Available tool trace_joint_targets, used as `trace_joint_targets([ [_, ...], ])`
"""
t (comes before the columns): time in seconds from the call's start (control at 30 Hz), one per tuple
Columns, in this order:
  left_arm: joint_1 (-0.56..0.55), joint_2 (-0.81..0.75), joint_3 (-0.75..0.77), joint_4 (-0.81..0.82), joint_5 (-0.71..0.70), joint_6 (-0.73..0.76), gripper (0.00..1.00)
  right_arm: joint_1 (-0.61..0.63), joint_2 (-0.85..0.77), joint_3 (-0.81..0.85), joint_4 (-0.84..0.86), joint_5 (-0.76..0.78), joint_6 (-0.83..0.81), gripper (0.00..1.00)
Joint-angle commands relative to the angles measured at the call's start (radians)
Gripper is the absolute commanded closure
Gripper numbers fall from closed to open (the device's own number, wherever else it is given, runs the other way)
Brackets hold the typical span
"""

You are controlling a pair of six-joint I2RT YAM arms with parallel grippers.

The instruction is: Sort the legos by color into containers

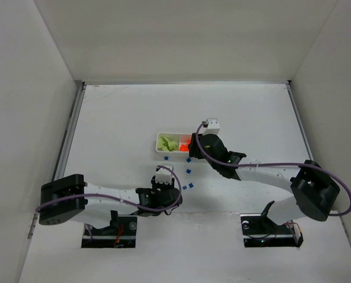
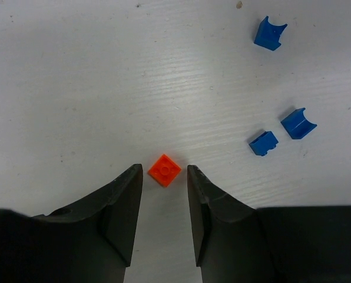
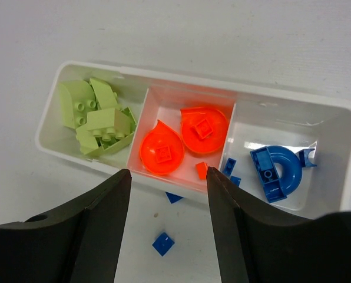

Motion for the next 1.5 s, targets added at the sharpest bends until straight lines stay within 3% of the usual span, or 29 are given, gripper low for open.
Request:
trace_joint_targets([
  [0.0, 0.001, 0.011, 0.022, -0.025, 0.009, 0.034, 0.67, 0.008, -0.045, -0.02, 0.065, 0.031, 0.014, 0.4],
  [0.23, -0.004, 0.057, 0.059, -0.058, 0.01, 0.052, 0.79, 0.006, -0.08, -0.036, 0.055, 0.031, 0.014, 0.4],
  [0.53, -0.015, 0.087, 0.093, -0.063, -0.005, 0.016, 0.83, 0.008, -0.095, -0.046, 0.054, 0.031, 0.009, 0.4],
  [1.07, -0.028, -0.097, 0.105, -0.117, -0.063, 0.019, 0.87, 0.017, -0.278, -0.16, 0.032, 0.043, 0.015, 0.4],
  [1.33, 0.099, -0.086, 0.254, -0.055, -0.041, 0.241, 0.86, 0.023, -0.43, -0.285, -0.021, 0.06, 0.073, 0.5],
  [1.47, 0.203, -0.017, 0.334, 0.032, 0.057, 0.342, 0.87, 0.071, -0.508, -0.351, -0.049, 0.073, 0.118, 0.53],
])
